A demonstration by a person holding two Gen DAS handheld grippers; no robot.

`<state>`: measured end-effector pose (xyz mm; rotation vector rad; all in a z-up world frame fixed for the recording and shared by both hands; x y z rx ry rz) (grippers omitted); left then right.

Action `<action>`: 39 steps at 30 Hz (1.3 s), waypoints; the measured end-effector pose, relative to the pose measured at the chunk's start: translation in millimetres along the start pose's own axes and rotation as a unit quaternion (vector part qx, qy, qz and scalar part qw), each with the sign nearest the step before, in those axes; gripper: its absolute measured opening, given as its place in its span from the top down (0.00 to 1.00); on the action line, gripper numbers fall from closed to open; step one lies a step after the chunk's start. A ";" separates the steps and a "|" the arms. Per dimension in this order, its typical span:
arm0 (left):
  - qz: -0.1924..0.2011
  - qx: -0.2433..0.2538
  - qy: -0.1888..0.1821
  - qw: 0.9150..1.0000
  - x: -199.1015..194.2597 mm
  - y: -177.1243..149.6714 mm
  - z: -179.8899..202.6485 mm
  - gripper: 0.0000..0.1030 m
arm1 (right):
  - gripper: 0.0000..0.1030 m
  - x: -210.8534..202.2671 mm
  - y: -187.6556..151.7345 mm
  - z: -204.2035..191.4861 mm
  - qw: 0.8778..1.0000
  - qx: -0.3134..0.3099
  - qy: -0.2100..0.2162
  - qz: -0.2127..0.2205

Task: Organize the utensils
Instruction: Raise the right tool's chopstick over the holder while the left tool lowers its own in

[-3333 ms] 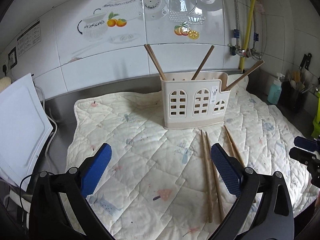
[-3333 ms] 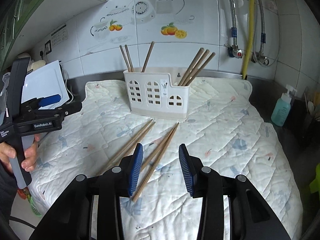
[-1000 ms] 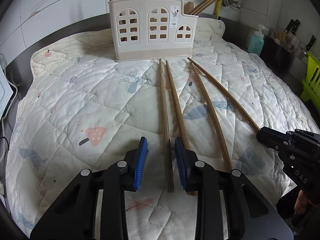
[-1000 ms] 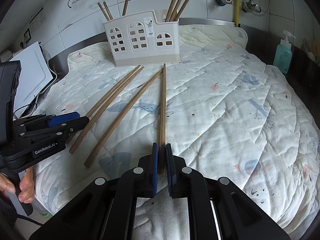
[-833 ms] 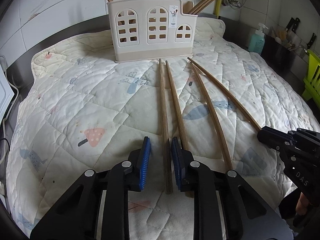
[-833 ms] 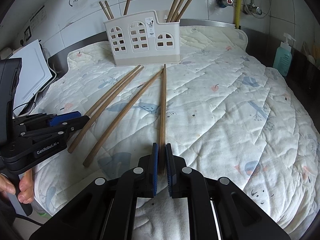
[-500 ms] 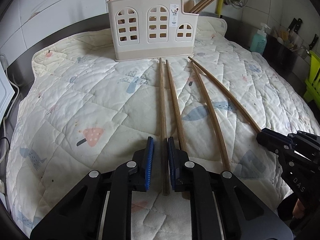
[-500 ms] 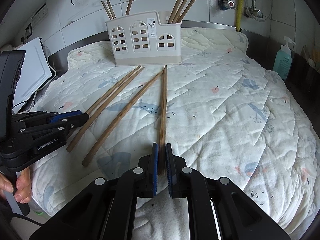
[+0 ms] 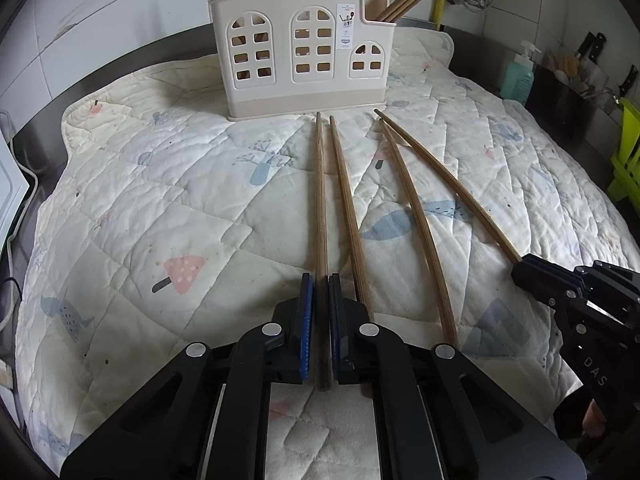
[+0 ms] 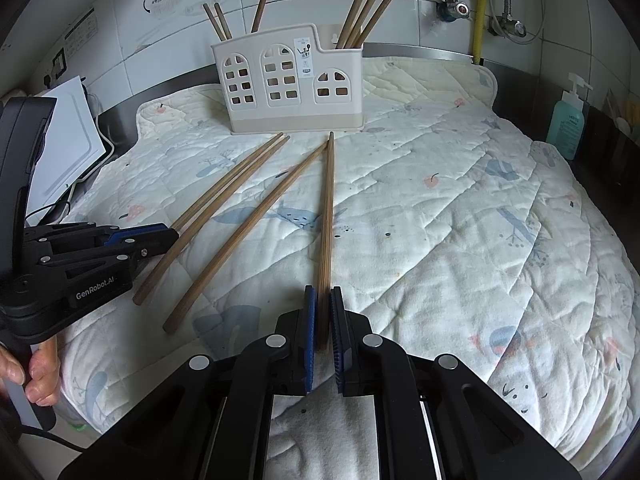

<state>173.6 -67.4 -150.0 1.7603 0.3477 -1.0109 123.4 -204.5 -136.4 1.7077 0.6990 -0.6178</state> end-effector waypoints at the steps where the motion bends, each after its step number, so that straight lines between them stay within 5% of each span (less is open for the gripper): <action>1: 0.001 -0.006 -0.007 1.000 -0.9 -0.2 -1.8 0.96 | 0.93 -0.8 0.6 -0.1 1.000 0.000 0.001 0.002; 19: 0.074 -0.044 -0.049 0.995 -53.7 30.2 -17.7 0.96 | 0.94 -71.9 64.0 -19.9 0.993 -0.043 0.017 0.110; 31: 0.094 -0.031 -0.023 0.995 -76.5 50.3 -39.3 0.96 | 0.94 -94.5 125.7 -30.5 0.986 -0.065 0.051 0.145; 39: 0.133 -0.016 0.001 0.991 -104.8 91.9 -58.5 0.96 | 0.94 -118.3 189.9 -33.9 0.982 -0.060 0.103 0.147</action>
Point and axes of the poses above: each gripper's, at about its wrist camera, not at the fingertips, and x roughly the way its jaws point, z to its right, y to its top, the point moved 7 cm from there along x, roughly the way its jaws point, and after that the axes turned 12 degrees about x, right-handed, at the moved point
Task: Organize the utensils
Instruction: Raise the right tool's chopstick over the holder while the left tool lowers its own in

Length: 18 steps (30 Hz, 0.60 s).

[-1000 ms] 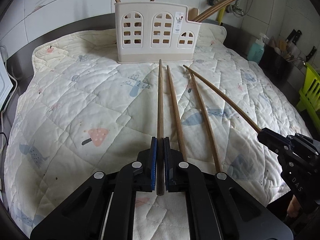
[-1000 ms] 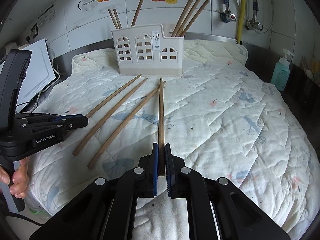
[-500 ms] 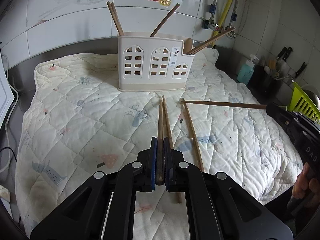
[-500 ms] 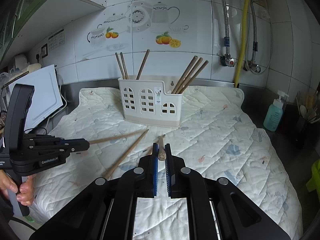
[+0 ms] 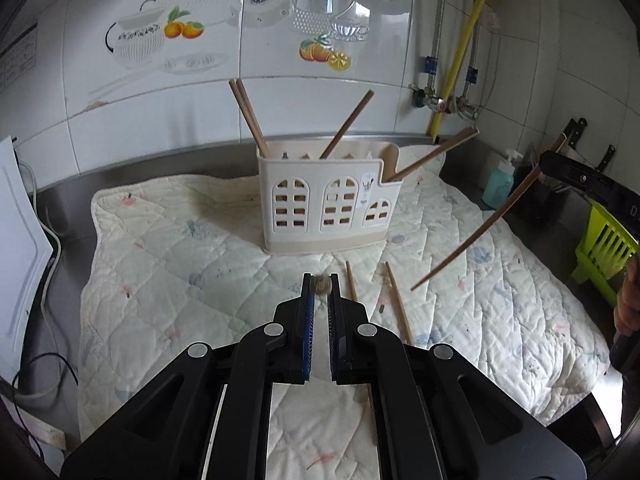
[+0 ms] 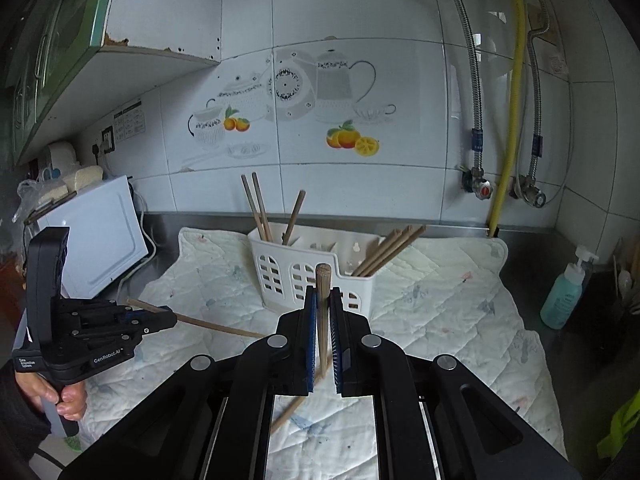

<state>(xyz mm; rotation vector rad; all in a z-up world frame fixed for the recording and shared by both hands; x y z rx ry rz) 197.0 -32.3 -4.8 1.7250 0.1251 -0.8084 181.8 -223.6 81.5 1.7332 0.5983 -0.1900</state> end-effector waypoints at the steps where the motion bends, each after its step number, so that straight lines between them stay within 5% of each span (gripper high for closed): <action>1: 0.007 0.003 0.002 1.000 -2.8 8.3 -2.0 0.96 | 0.94 -1.6 9.1 -0.7 1.000 0.001 0.006 0.002; 18: 0.130 0.033 0.053 0.990 -42.7 163.9 -36.5 0.96 | 0.94 11.9 106.9 -22.6 0.996 -0.029 -0.001 0.081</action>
Point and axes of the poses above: each gripper's, at about its wrist camera, not at the fingertips, and x roughly the way its jaws point, z to its right, y to its top, the point moved 7 cm from there along x, roughly the way its jaws point, and after that the axes turned 12 degrees about x, right-handed, at the moved point
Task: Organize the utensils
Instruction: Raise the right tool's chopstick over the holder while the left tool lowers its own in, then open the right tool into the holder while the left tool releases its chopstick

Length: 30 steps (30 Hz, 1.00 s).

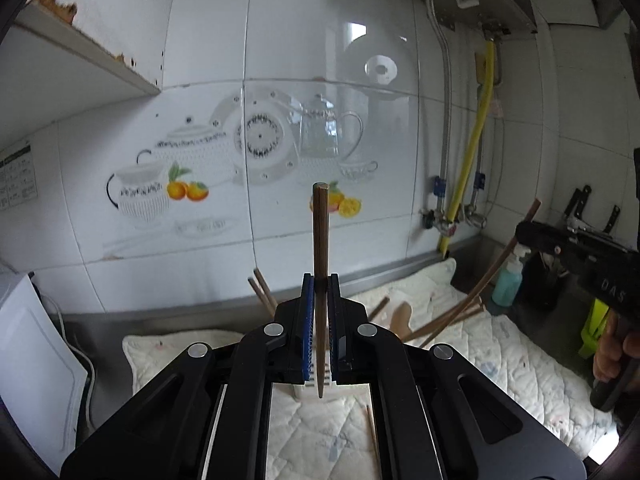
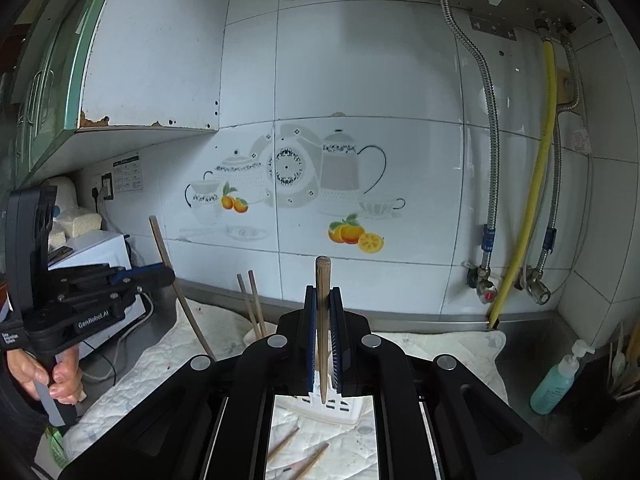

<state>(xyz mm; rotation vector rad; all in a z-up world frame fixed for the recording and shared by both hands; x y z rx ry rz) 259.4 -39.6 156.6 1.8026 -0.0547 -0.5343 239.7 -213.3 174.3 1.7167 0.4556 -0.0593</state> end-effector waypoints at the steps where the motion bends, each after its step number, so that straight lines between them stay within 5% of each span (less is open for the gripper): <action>1: 0.008 0.001 0.006 1.000 2.3 9.2 -2.9 0.96 | 0.94 1.4 2.6 -0.2 1.000 -0.004 -0.006 0.008; 10: 0.033 -0.020 0.027 0.999 41.3 32.7 -18.4 0.96 | 0.94 36.6 -0.1 14.4 1.000 0.007 -0.028 0.010; 21: -0.021 -0.043 0.016 0.999 95.0 -6.3 -22.0 0.95 | 0.94 81.1 -34.3 34.0 0.998 0.042 -0.027 -0.050; 30: -0.045 -0.044 0.004 0.998 101.0 -23.1 -15.4 0.92 | 0.93 80.1 -43.2 35.3 0.997 0.034 -0.032 -0.062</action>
Point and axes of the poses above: each gripper's, at about its wrist camera, not at the fingertips, and x roughly the way its jaws point, z to its right, y to its top, the point moved 7 cm from there along x, roughly the way its jaws point, and after that the axes turned 12 degrees about x, right-handed, at the moved point
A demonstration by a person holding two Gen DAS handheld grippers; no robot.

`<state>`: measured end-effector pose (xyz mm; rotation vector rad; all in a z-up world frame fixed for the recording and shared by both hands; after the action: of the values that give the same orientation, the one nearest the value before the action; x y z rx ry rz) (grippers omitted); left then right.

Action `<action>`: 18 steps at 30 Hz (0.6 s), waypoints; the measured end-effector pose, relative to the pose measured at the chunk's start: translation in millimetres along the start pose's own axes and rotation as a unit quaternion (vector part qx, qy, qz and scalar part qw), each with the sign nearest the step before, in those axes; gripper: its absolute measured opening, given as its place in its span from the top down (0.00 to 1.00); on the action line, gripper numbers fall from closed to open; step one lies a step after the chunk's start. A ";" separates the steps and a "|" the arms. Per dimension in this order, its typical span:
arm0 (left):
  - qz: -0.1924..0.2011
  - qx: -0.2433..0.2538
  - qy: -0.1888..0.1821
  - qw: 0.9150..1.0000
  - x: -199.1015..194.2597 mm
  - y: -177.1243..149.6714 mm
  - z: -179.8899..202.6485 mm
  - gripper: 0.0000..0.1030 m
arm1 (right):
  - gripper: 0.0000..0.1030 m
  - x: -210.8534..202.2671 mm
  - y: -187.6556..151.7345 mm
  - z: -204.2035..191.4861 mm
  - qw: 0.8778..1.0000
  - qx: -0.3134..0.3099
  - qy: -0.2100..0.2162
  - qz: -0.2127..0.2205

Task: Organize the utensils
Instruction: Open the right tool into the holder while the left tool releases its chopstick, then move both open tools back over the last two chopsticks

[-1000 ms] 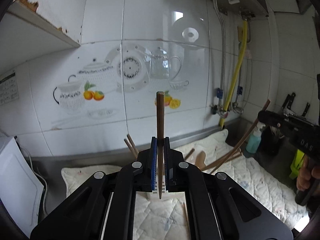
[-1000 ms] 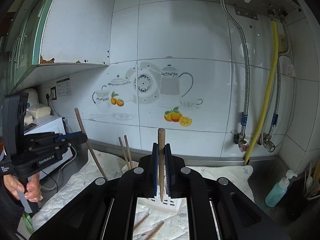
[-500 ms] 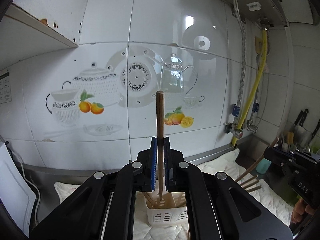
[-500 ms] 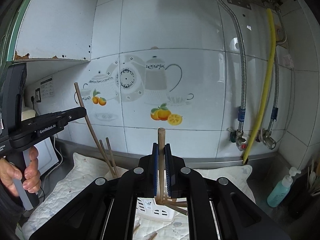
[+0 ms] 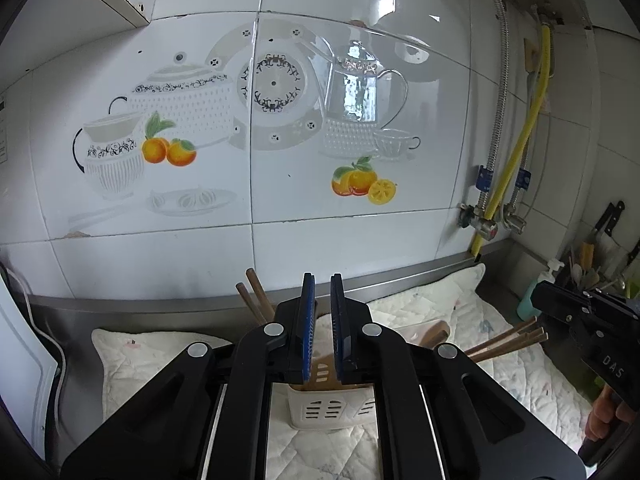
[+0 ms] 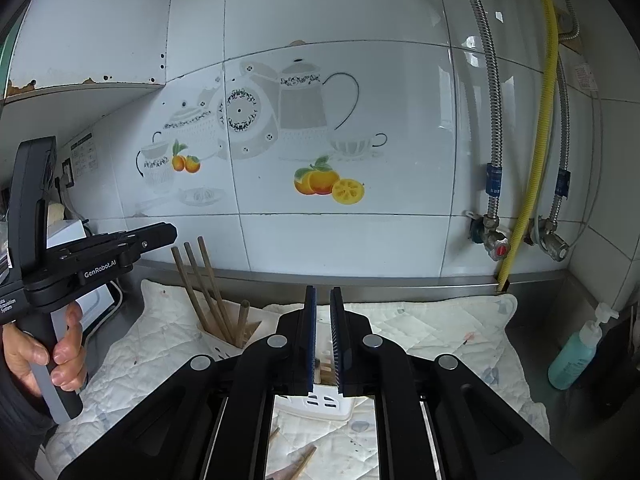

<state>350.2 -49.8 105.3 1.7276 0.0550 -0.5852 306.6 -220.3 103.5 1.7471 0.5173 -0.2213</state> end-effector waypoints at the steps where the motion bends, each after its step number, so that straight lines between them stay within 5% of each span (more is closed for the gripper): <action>1: -0.001 0.002 -0.001 1.000 -1.0 -1.1 1.4 0.92 | 0.91 -3.4 -0.2 0.0 1.000 -0.002 -0.001 0.003; 18: -0.014 0.011 -0.002 1.000 -67.8 -59.9 15.3 0.78 | 0.80 -70.2 -77.6 -6.2 1.000 -0.020 -0.005 -0.016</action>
<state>265.1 -30.4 76.9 1.7488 0.0707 -0.6123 208.6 -217.4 66.3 1.6989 0.5385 -0.2404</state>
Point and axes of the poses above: each gripper's, at about its wrist camera, not at the fingertips, and x roughly the way its jaws point, z to its right, y to its top, the point moved 7 cm from there along x, roughly the way its jaws point, and after that the axes turned 12 degrees about x, right-handed, at the moved point
